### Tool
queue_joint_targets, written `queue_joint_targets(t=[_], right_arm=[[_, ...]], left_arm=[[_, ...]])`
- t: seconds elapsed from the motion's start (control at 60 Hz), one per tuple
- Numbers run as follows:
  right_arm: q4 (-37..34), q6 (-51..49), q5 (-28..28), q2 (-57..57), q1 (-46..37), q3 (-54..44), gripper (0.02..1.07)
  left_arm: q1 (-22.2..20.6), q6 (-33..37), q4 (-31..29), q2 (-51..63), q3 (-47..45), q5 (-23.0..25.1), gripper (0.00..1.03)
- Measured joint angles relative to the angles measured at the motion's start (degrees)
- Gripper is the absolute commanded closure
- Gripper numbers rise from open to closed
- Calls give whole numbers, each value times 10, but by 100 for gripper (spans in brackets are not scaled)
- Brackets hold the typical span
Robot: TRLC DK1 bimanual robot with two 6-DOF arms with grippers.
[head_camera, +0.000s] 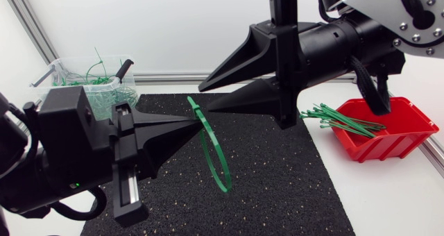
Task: Take a green cable tie from the red box, thread the tail through the head to close it, then place it in the transparent bin on the left.
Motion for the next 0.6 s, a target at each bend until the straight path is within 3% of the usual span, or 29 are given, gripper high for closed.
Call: queue_joint_targets(t=[0.2, 0.45, 0.517, 0.6], right_arm=[[2, 0, 0, 16, -16, 0, 71], [2, 0, 0, 54, 8, 15, 72], [2, 0, 0, 56, 16, 22, 83], [2, 0, 0, 56, 20, 28, 83]], left_arm=[[1, 0, -1, 0, 0, 3, 100], [1, -4, -10, -3, 0, 15, 100], [1, -5, -11, -4, 1, 15, 100], [1, -5, -11, -7, 1, 15, 100]])
